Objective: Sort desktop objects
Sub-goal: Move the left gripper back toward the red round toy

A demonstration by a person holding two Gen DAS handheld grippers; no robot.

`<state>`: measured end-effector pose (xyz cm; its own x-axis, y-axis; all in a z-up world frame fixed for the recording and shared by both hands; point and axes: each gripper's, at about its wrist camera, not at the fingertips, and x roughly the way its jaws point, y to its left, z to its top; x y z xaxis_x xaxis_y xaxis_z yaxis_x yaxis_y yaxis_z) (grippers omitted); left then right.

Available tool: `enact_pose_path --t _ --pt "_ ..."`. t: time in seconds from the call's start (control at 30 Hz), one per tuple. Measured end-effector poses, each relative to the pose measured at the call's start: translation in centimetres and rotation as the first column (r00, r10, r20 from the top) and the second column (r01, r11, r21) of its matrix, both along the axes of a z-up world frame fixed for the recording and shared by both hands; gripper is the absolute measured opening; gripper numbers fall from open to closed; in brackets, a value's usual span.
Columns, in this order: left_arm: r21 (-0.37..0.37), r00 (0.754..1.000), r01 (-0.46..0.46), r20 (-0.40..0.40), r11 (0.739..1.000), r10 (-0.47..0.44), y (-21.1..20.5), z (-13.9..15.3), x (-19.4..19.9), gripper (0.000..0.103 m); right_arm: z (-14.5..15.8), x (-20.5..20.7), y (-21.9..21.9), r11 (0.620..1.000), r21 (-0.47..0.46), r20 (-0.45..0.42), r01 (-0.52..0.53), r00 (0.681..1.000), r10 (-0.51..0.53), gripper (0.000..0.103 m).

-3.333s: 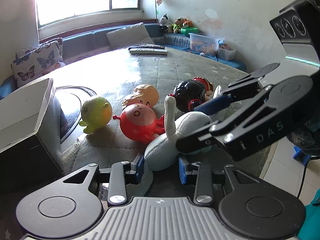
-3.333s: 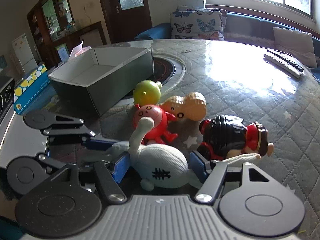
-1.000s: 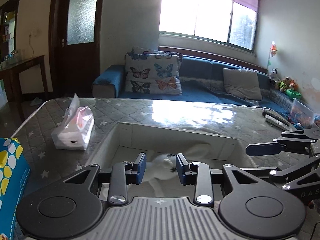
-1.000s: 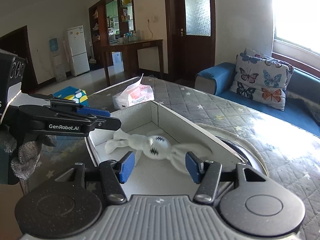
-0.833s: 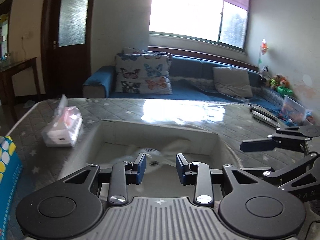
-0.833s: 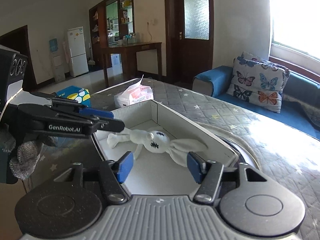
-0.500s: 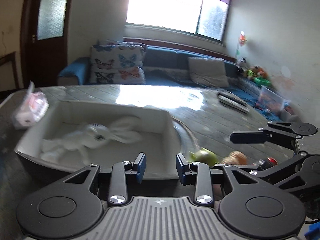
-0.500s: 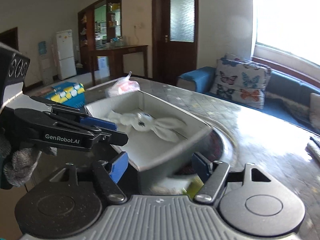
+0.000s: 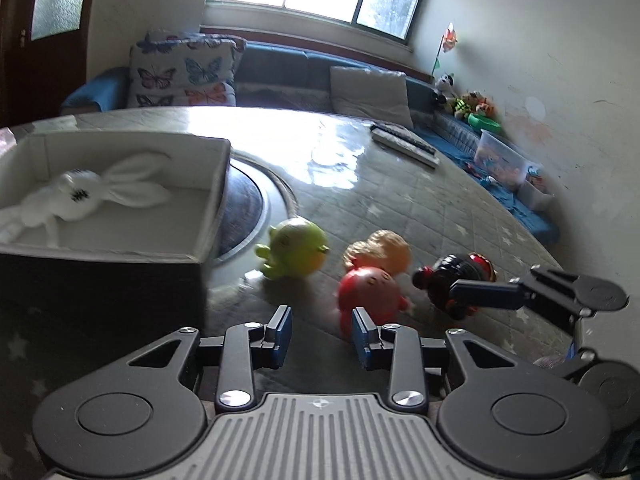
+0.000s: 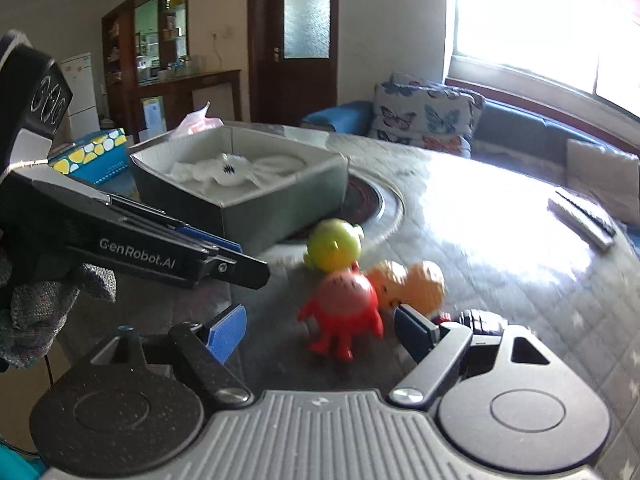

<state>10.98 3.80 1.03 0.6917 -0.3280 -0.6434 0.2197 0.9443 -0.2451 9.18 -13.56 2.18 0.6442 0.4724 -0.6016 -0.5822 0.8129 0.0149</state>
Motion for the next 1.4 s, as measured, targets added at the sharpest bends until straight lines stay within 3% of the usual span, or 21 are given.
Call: enact_pose_path --t 0.43,1.4 --pt "0.025 0.995 -0.035 -0.088 0.999 0.037 -1.4 -1.2 0.8 0.036 -2.3 0.6 -0.3 0.999 -0.014 -0.051 0.049 0.998 -0.049 0.083" --pt "0.006 0.992 -0.035 -0.123 0.999 0.035 -1.8 -1.0 1.8 0.036 -3.2 2.9 0.4 0.997 0.018 -0.101 0.071 0.992 -0.069 0.082"
